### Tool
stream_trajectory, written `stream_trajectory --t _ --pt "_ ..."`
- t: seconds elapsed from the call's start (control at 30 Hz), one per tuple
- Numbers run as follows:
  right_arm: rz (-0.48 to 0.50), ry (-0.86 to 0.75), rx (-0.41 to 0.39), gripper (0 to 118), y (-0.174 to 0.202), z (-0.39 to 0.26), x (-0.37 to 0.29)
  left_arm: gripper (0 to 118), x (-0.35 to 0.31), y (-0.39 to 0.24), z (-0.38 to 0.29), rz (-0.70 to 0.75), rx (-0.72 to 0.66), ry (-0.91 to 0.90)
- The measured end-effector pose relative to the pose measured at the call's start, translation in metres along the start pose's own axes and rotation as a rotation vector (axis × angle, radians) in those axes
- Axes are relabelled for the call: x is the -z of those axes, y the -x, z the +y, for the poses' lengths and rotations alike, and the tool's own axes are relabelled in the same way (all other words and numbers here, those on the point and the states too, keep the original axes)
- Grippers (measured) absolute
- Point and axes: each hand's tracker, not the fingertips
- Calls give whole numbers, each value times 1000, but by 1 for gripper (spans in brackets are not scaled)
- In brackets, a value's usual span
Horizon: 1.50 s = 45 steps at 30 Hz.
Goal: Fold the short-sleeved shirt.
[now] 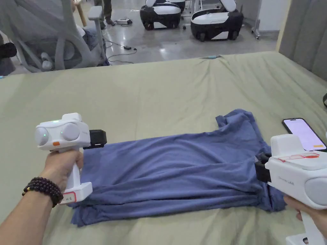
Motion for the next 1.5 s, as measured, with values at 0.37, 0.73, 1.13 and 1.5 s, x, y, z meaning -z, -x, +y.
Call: stream_trajectory --t 0.37,0.73,1.13,1.5 --pt "-56 36 -16 0 -12 19 40 6 22 -11 -12 -13 94 34" --pt "-112 104 -8 115 -50 111 153 2 17 -14 -13 -7 79 50" --pt "-123 298 -6 19 -73 105 223 2 24 -13 -12 -19 102 54" --pt "-92 56 -44 1 -51 123 85 2 -85 -3 -16 -74 121 -92"
